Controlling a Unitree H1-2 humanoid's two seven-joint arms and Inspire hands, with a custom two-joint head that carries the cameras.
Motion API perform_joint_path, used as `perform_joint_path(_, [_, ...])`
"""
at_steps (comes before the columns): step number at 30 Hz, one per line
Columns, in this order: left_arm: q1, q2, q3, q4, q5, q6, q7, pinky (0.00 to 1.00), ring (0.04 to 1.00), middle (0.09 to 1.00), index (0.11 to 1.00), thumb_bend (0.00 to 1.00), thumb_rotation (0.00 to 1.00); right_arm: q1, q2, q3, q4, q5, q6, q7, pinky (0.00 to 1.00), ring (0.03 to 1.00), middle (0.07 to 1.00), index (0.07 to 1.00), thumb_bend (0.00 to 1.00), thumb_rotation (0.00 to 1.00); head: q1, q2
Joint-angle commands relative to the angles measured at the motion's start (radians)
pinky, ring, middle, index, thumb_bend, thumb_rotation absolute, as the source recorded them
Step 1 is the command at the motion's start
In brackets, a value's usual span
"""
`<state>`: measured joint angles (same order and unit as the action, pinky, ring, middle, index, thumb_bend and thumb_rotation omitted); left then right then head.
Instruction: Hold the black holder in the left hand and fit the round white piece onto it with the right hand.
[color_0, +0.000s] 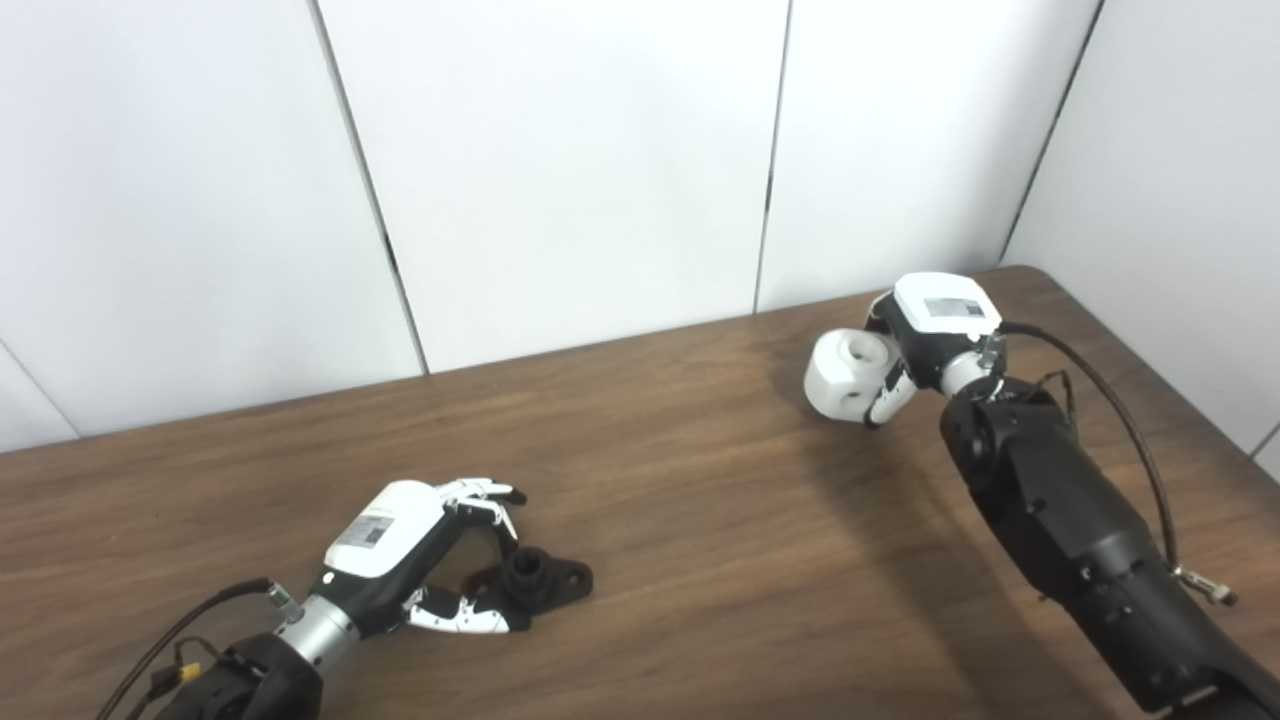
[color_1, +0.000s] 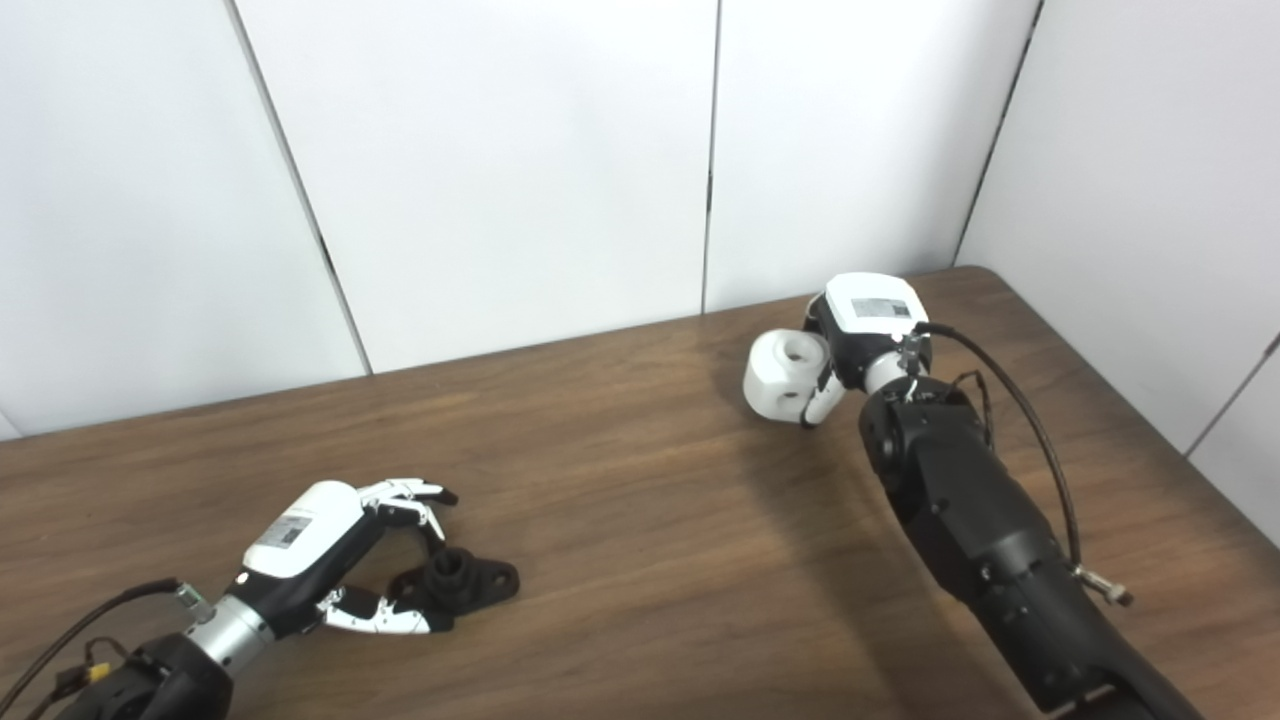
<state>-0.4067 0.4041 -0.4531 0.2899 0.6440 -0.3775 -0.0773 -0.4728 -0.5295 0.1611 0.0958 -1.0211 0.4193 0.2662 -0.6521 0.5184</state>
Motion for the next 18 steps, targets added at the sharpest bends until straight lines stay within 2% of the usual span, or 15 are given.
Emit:
perform_joint_path(1, [0.033, 0.024, -0.017, 0.011, 0.024, 0.028, -0.065, 0.75, 0.852, 0.816, 0.486, 0.52, 0.05, -0.039, -0.024, -0.009, -0.073, 0.013, -0.014, -0.005, 0.78, 0.777, 0.709, 0.481, 0.52, 0.14, 0.009, 0.003])
perform_joint_path(5, [0.035, 0.013, -0.022, -0.007, 0.031, 0.046, -0.070, 0.74, 0.847, 0.813, 0.486, 0.52, 0.05, -0.028, -0.023, 0.012, -0.178, 0.018, -0.016, 0.048, 0.76, 0.780, 0.711, 0.481, 0.52, 0.14, 0.070, 0.021])
perform_joint_path(8, [0.032, 0.003, -0.027, 0.010, 0.036, 0.044, -0.060, 0.74, 0.851, 0.818, 0.486, 0.52, 0.05, -0.019, -0.023, 0.034, -0.244, 0.021, -0.037, 0.085, 0.74, 0.774, 0.719, 0.482, 0.52, 0.14, 0.118, 0.032])
perform_joint_path(10, [0.027, -0.007, -0.035, 0.037, 0.050, 0.035, -0.043, 0.75, 0.858, 0.825, 0.486, 0.52, 0.05, -0.013, -0.022, 0.046, -0.279, 0.022, -0.053, 0.098, 0.73, 0.773, 0.722, 0.482, 0.52, 0.14, 0.183, 0.045])
perform_joint_path(11, [0.025, -0.011, -0.037, 0.046, 0.055, 0.032, -0.037, 0.75, 0.862, 0.828, 0.486, 0.52, 0.05, -0.010, -0.022, 0.048, -0.288, 0.023, -0.059, 0.102, 0.73, 0.774, 0.722, 0.483, 0.52, 0.14, 0.183, 0.045])
perform_joint_path(13, [0.021, -0.024, -0.047, 0.068, 0.072, 0.034, -0.021, 0.76, 0.869, 0.833, 0.486, 0.52, 0.06, -0.006, -0.025, 0.058, -0.317, 0.030, -0.081, 0.119, 0.72, 0.779, 0.722, 0.483, 0.52, 0.14, 0.274, 0.058])
perform_joint_path(14, [0.019, -0.027, -0.051, 0.073, 0.077, 0.036, -0.016, 0.77, 0.874, 0.836, 0.486, 0.52, 0.06, -0.004, -0.026, 0.061, -0.326, 0.032, -0.087, 0.127, 0.73, 0.785, 0.725, 0.483, 0.52, 0.14, 0.274, 0.058])
perform_joint_path(15, [0.017, -0.035, -0.056, 0.086, 0.082, 0.036, -0.006, 0.77, 0.876, 0.838, 0.486, 0.52, 0.06, -0.001, -0.028, 0.065, -0.339, 0.039, -0.104, 0.132, 0.73, 0.788, 0.727, 0.483, 0.52, 0.14, 0.335, 0.059])
perform_joint_path(17, [0.014, -0.049, -0.064, 0.107, 0.089, 0.036, 0.011, 0.79, 0.891, 0.848, 0.486, 0.52, 0.06, 0.006, -0.029, 0.063, -0.358, 0.058, -0.131, 0.135, 0.73, 0.785, 0.727, 0.483, 0.52, 0.14, 0.380, 0.060])
perform_joint_path(18, [0.012, -0.057, -0.071, 0.110, 0.093, 0.051, 0.009, 0.79, 0.894, 0.850, 0.486, 0.52, 0.06, 0.011, -0.027, 0.062, -0.369, 0.065, -0.143, 0.137, 0.74, 0.785, 0.727, 0.483, 0.52, 0.14, 0.436, 0.064])
